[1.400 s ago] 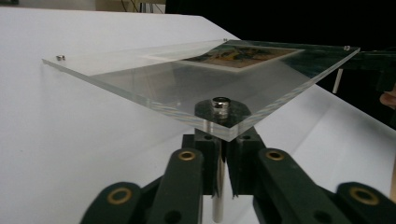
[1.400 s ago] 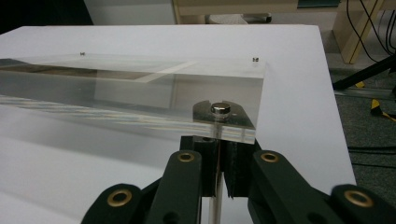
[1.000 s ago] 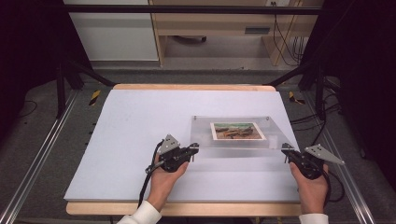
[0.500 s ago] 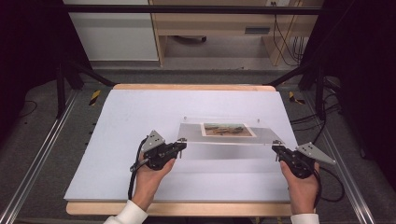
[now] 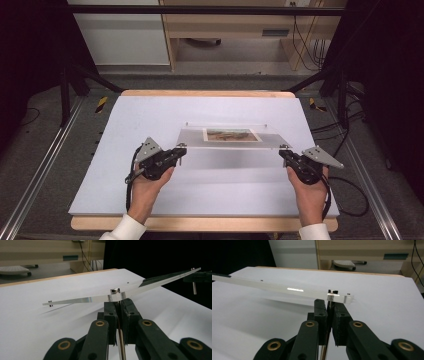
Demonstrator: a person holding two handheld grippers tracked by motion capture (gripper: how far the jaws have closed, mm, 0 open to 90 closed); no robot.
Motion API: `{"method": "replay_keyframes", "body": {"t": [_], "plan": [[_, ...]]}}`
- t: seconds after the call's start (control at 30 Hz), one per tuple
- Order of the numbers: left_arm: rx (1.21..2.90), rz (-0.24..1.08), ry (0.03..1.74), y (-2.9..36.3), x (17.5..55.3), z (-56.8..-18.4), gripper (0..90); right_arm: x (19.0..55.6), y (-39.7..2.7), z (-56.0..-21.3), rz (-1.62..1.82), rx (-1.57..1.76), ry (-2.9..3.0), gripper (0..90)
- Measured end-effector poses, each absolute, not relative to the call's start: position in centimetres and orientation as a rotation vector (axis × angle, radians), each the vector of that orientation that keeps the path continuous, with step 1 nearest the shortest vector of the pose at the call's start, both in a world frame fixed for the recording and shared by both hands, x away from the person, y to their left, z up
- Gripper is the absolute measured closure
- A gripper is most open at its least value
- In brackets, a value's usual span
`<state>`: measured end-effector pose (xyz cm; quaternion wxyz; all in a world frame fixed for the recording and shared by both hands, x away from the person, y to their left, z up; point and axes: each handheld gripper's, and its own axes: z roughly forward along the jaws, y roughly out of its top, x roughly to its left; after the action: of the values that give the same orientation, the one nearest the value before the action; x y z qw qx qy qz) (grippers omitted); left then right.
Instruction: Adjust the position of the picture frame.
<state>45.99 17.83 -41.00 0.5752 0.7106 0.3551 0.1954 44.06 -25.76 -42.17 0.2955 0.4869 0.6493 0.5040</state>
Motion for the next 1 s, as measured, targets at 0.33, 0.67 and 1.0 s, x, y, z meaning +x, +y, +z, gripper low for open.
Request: {"method": "replay_keyframes", "body": {"t": [0.33, 0.67, 1.0], "plan": [[1.613, 0.507, 0.885, 21.8, 47.7, -40.6, 82.7, 47.1, -21.5, -40.5, 1.332, 1.253, 1.775, 83.0], [1.603, 0.515, 0.897, 22.6, 49.7, -40.4, 82.6, 48.9, -20.0, -39.8, 1.315, 1.264, 1.778, 82.8], [1.617, 0.517, 0.896, 23.0, 50.6, -40.8, 82.4, 49.3, -19.6, -40.5, 1.328, 1.306, 1.769, 82.7]]}}
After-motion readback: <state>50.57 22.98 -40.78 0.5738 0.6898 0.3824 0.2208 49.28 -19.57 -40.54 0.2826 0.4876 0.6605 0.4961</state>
